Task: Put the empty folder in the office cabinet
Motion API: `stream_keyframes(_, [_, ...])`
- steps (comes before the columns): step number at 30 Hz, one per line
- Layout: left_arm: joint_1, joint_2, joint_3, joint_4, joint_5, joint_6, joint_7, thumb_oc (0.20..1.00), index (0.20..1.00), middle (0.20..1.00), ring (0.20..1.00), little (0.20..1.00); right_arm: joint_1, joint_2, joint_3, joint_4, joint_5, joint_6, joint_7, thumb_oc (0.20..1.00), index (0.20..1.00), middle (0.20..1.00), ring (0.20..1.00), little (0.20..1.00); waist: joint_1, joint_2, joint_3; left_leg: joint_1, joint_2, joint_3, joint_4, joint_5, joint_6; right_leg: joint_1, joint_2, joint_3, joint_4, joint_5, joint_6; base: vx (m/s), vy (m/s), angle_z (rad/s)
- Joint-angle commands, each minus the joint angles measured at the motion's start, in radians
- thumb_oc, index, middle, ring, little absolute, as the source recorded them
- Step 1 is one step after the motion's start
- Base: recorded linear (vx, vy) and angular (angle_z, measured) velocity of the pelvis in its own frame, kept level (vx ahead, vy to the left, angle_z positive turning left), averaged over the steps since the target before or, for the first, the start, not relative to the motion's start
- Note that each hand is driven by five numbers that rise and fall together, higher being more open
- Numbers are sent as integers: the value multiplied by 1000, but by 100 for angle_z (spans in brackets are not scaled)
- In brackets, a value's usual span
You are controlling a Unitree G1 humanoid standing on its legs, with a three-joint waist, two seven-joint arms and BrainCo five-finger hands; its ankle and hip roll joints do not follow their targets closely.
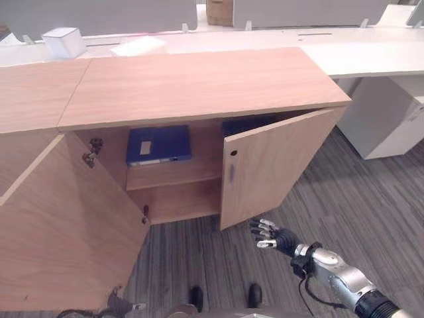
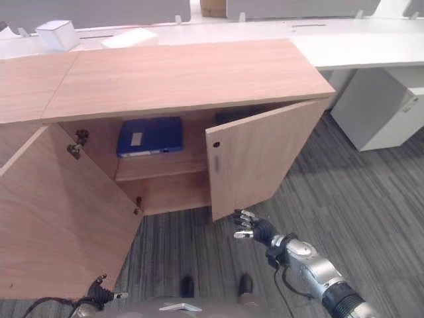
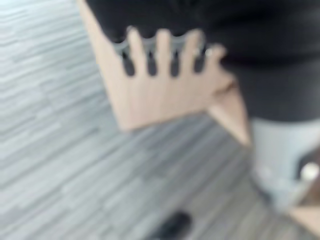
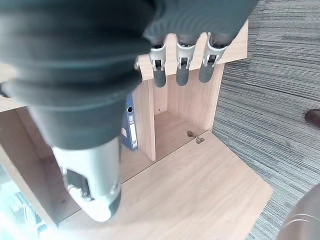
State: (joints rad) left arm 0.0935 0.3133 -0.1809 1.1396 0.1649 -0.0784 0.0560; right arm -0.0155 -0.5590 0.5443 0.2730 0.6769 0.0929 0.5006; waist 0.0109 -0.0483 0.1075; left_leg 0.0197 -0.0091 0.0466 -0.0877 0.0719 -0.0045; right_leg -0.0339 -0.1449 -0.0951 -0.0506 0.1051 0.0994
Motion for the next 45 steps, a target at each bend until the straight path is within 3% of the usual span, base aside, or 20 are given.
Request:
stream_keyframes(1, [-61,42,97,33,-56,-8,38,1000,1000,1000,1000,1000,-45,18,-4,6,-17,-36,-15,1000,1000,1000,1000,1000,23,-7,-18,58,1,-29,0,-146,-13,-101,-75,68,73,-3,76,46,-13,2])
stream_keyframes(3, [-55,43,116,33,-73,-8,46,1000,1000,1000,1000,1000,-39,31,-10,22,-22,-37,-22,1000,1000,1000,1000,1000,26,-9,-21,60,0,-32,0,-147,-12,-98,-76,67,71,-3,78,46,-24,2])
stream_keyframes(5, [-26,60,238,8,-198,-20,107,1000,1000,1000,1000,1000,-19,99,-47,96,-18,-48,-61,1000,1000,1000,1000,1000,52,-15,-27,59,-6,-45,0,-148,-9,-86,-82,56,60,-2,82,74,-46,5])
stream_keyframes(8, [-6,79,311,-33,-274,-34,141,1000,1000,1000,1000,1000,-10,139,-57,144,-7,-50,-77,1000,1000,1000,1000,1000,68,-17,-26,59,-8,-55,0,-147,-9,-79,-88,49,57,-3,84,47,-32,12])
stream_keyframes(11, [41,162,468,-105,-370,-64,216,1000,1000,1000,1000,1000,9,198,-64,215,15,-52,-105,1000,1000,1000,1000,1000,113,-24,-23,54,-11,-80,0,-141,-11,-65,-97,30,55,-9,90,33,-41,11])
stream_keyframes(15, [46,190,497,-104,-382,-69,232,1000,1000,1000,1000,1000,11,210,-63,225,19,-53,-110,1000,1000,1000,1000,1000,120,-27,-22,53,-11,-85,0,-140,-13,-62,-99,25,55,-10,91,27,-36,15])
stream_keyframes(16, [66,311,587,-49,-382,-69,257,1000,1000,1000,1000,1000,5,245,-52,258,60,-55,-127,1000,1000,1000,1000,1000,147,-25,-26,41,-10,-104,0,-135,-19,-53,-103,-1,50,-14,93,48,-55,10])
stream_keyframes(22, [92,410,649,18,-373,-63,264,1000,1000,1000,1000,1000,-9,270,-36,276,93,-70,-146,1000,1000,1000,1000,1000,161,-26,-31,36,-5,-118,0,-132,-23,-37,-103,-24,39,-14,96,46,-38,21])
stream_keyframes(30, [90,396,612,-65,-339,-66,275,1000,1000,1000,1000,1000,7,269,-41,271,68,-80,-158,1000,1000,1000,1000,1000,154,-32,-30,34,0,-118,0,-131,-24,-31,-97,-29,31,-12,95,17,-8,7])
stream_keyframes(42, [-4,374,515,-286,-336,-98,269,1000,1000,1000,1000,1000,26,253,-65,259,18,-88,-159,1000,1000,1000,1000,1000,109,-54,-33,47,13,-89,0,-140,-26,-28,-81,-8,17,-5,93,0,0,-2])
stream_keyframes(45, [-39,323,482,-404,-383,-123,266,1000,1000,1000,1000,1000,42,250,-76,261,-14,-83,-157,1000,1000,1000,1000,1000,89,-59,-33,52,14,-79,0,-145,-24,-29,-79,4,13,-1,93,-3,0,-2])
